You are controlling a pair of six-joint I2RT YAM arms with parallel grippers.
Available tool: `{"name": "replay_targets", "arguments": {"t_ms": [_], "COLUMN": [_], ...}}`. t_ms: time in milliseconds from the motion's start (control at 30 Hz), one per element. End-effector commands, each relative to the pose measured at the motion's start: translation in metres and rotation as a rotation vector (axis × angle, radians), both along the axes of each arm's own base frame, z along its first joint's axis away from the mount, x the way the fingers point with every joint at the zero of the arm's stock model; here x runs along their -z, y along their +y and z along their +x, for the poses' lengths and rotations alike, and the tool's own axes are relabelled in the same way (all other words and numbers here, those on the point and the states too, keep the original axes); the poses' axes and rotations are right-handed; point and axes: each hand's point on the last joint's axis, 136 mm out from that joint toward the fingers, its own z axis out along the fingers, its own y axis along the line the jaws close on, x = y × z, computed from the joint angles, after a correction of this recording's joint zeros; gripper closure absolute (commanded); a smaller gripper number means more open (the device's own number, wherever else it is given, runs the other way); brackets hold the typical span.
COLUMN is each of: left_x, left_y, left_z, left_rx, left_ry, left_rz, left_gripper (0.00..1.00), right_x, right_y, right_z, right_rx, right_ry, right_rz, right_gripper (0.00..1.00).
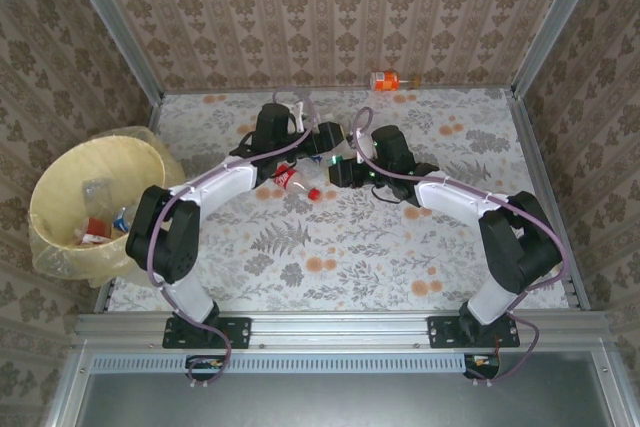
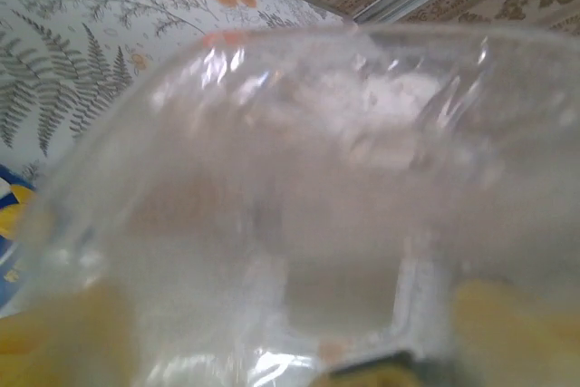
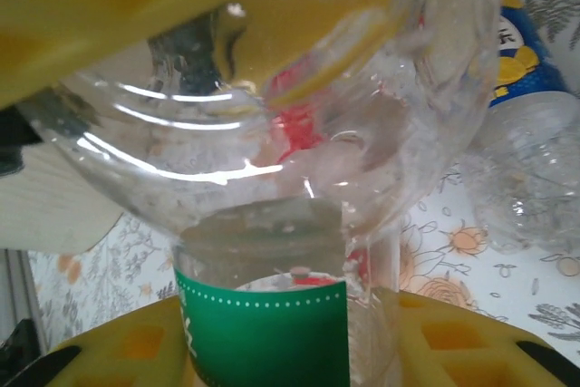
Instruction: Put the plastic bottles in the bin
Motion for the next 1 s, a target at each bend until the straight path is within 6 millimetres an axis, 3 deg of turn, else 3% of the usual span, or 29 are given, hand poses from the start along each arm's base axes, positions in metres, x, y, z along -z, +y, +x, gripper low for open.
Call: {"name": "replay_targets", "arguments": {"t_ms": [0,100,200,267,367,467,567,600,700,967], "left_x": [-0.013,-0.013,-0.019,-0.025,-0.037,-0.051,-0.068,-0.074,-0.099,-0.175], "left_y": [0.000,0.001,0.008,0.016,0.031,0.053,0.083,0.104,0.138,0.231], "left_z": [0.010,0.006,0.003,0.002,0.001,0.000,-0.005,-0.003,-0.013,-0.057], "left_rx": [-0.003,0.009,-0.005,-0.030,-0.065,-0.111,-0.175,-0.219,-0.268,-0.469], "left_ry": [-0.051,-0.047,-0.069,-0.088,-0.118,-0.142,-0.159,-0.161,-0.195,-0.302], "left_rz": [0.022,0.040,0.056,0.085,0.131,0.177,0.240,0.268,0.339,0.651], "left_gripper": [0.20,0.30,0.40,0.42,0.42,0.43,0.45,0.45,0.46,0.49], "right_x": [-0.018,-0.019,-0.022,-0.027,-0.041,-0.060,-0.082,-0.088,-0.094,-0.091], "right_y": [0.011,0.010,0.008,0.005,-0.001,-0.016,-0.039,-0.050,-0.080,-0.101], "right_z": [-0.010,-0.008,-0.007,-0.008,-0.014,-0.014,-0.010,-0.007,0.001,0.001], "right_rx": [-0.069,-0.061,-0.047,-0.047,-0.055,0.000,0.108,0.169,0.326,0.391], "right_ry": [-0.032,-0.036,-0.049,-0.069,-0.124,-0.193,-0.278,-0.307,-0.374,-0.422], "right_rz": [0.043,0.042,0.038,0.031,0.034,0.034,0.031,0.020,-0.018,-0.026], "right_gripper": [0.63,0.58,0.38,0.25,0.15,0.00,0.00,0.00,0.00,0.00]}}
